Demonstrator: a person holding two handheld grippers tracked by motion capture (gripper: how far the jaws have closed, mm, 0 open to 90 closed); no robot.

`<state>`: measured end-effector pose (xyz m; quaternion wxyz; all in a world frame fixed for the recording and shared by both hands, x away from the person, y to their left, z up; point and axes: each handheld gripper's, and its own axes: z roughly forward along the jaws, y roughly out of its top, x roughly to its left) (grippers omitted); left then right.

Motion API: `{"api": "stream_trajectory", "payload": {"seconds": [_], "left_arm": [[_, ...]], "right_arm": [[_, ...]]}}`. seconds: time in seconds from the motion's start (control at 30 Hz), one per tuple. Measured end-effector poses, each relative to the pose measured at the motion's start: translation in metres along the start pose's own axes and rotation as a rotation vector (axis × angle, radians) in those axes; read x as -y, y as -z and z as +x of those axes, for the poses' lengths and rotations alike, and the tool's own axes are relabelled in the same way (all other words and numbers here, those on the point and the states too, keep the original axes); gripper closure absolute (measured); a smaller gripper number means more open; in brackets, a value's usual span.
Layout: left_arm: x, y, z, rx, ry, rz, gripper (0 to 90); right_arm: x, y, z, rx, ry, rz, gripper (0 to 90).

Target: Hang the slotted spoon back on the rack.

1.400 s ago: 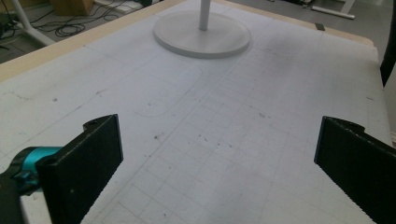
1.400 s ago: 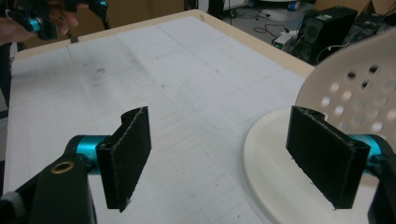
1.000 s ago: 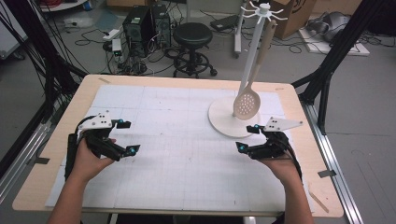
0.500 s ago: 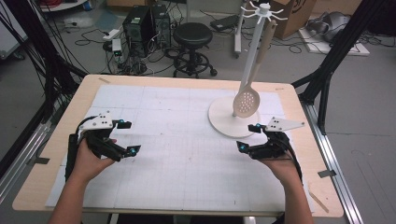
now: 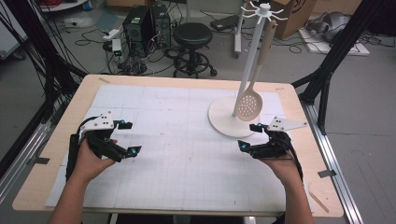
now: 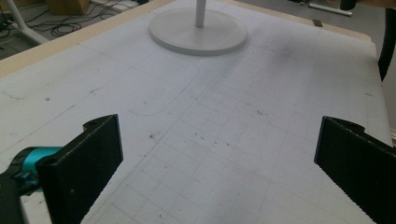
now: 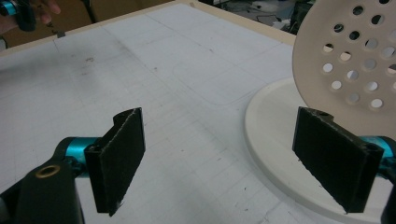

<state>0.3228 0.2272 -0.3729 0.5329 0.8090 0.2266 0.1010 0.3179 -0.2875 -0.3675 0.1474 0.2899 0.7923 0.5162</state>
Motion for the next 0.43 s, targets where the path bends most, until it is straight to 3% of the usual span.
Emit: {"api": "stream_trajectory", "payload": {"seconds": [0.43], "left_arm": [[0.0002,-0.0011,0.0004,0.002,-0.004,0.006,1.7]], "right_arm": [[0.0005,-0.0002,-0.0013,-0.004,-0.008,-0.002,16.6]]}}
